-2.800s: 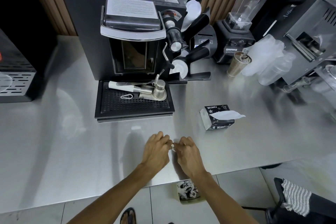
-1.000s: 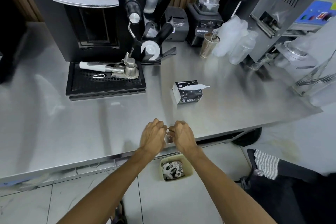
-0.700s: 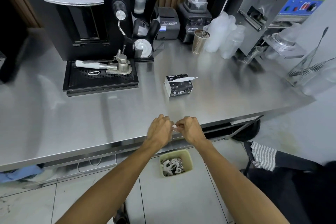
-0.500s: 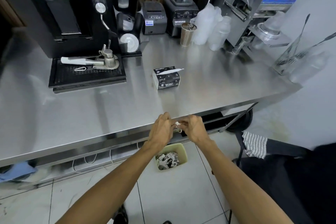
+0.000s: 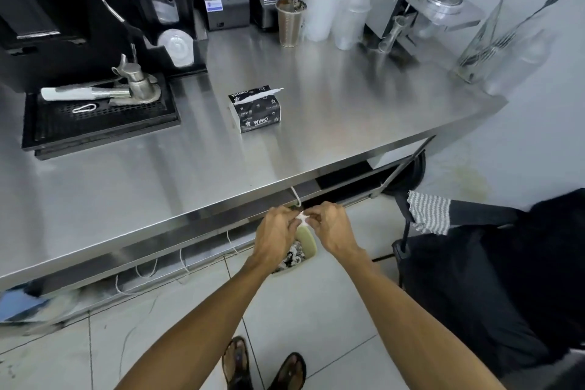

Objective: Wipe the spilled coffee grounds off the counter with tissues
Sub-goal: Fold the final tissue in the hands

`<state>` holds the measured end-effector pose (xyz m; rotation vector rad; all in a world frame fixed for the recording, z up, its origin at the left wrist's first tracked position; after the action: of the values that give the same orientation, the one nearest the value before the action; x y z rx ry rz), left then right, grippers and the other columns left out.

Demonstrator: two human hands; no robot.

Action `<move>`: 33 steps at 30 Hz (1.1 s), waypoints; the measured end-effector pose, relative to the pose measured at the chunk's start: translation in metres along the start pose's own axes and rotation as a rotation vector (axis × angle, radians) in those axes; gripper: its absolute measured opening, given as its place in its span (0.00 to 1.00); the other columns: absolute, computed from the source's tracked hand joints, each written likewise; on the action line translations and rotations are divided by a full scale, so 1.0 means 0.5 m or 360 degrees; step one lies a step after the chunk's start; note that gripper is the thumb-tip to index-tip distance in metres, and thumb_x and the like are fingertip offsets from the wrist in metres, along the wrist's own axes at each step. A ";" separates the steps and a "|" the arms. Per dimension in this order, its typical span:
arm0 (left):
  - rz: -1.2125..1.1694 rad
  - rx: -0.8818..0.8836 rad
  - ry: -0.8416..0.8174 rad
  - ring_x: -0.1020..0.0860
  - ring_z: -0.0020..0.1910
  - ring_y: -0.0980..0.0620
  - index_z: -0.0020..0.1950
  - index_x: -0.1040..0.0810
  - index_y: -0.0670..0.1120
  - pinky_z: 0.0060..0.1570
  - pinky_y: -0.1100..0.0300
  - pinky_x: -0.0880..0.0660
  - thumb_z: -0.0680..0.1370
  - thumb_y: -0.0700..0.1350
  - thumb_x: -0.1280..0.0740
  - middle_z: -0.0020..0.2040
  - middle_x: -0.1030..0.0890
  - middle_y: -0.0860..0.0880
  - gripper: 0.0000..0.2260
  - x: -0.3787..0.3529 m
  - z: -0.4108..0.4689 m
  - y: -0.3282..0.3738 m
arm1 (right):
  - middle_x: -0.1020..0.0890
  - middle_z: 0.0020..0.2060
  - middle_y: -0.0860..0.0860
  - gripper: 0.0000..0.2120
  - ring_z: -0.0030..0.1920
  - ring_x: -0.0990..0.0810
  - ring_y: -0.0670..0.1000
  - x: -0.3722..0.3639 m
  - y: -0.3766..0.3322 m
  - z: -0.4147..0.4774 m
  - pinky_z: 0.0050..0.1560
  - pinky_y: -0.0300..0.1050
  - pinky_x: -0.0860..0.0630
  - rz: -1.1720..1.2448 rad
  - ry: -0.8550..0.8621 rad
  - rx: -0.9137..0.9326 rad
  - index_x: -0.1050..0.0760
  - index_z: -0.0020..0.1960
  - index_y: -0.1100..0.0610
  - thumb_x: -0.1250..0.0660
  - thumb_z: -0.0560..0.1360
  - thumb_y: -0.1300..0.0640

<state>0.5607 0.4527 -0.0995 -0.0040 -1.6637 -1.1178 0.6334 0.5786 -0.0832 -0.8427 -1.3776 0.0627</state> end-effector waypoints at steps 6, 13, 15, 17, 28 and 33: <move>0.0048 -0.0215 0.0290 0.24 0.45 0.51 0.52 0.16 0.45 0.42 0.61 0.26 0.75 0.43 0.28 0.46 0.20 0.49 0.07 0.074 0.017 -0.014 | 0.16 0.39 0.51 0.07 0.39 0.23 0.49 0.014 -0.063 0.035 0.44 0.42 0.25 0.0093 0.0151 0.0195 0.16 0.49 0.54 0.25 0.71 0.60; 0.0107 -0.0240 0.0367 0.26 0.48 0.52 0.55 0.16 0.44 0.45 0.57 0.23 0.76 0.45 0.28 0.51 0.18 0.50 0.10 0.195 0.080 -0.099 | 0.15 0.44 0.54 0.10 0.38 0.25 0.42 0.003 -0.182 0.129 0.42 0.21 0.34 0.0161 0.0105 0.0325 0.16 0.53 0.59 0.26 0.72 0.61; 0.0131 -0.0259 0.0324 0.27 0.48 0.51 0.59 0.18 0.45 0.46 0.58 0.26 0.76 0.47 0.28 0.52 0.17 0.49 0.13 0.210 0.093 -0.120 | 0.16 0.44 0.54 0.10 0.39 0.25 0.42 -0.007 -0.198 0.147 0.42 0.19 0.35 0.0166 0.0098 0.0307 0.16 0.53 0.58 0.26 0.72 0.62; 0.0197 -0.0292 0.0249 0.28 0.48 0.51 0.63 0.20 0.46 0.48 0.57 0.27 0.75 0.50 0.28 0.54 0.17 0.49 0.18 0.214 0.102 -0.134 | 0.16 0.45 0.54 0.10 0.40 0.25 0.43 -0.012 -0.205 0.158 0.43 0.22 0.33 0.0136 0.0100 0.0321 0.16 0.53 0.58 0.27 0.72 0.62; 0.0296 -0.0434 0.0261 0.29 0.44 0.50 0.58 0.17 0.45 0.45 0.60 0.30 0.74 0.41 0.26 0.49 0.16 0.51 0.12 0.221 0.105 -0.156 | 0.17 0.45 0.56 0.10 0.45 0.22 0.55 -0.036 -0.211 0.159 0.47 0.45 0.23 -0.0102 0.0010 0.0470 0.17 0.54 0.58 0.29 0.74 0.64; 0.0323 -0.0378 0.0158 0.28 0.39 0.47 0.60 0.18 0.43 0.37 0.55 0.26 0.71 0.35 0.25 0.38 0.20 0.47 0.18 0.231 0.098 -0.145 | 0.19 0.52 0.54 0.13 0.50 0.25 0.56 -0.035 -0.207 0.158 0.52 0.44 0.26 -0.0264 -0.0108 0.0498 0.19 0.61 0.57 0.33 0.76 0.61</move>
<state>0.4383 0.3863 -0.0586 -0.2600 -1.4013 -1.1346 0.5159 0.5343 -0.0435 -0.4677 -1.4508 0.1750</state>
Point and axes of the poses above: each hand's wrist, its own z-axis towards the middle knuckle, its own x-axis out of the back of the hand, y = z × x, the point moved 1 cm from there along z, towards the middle knuckle
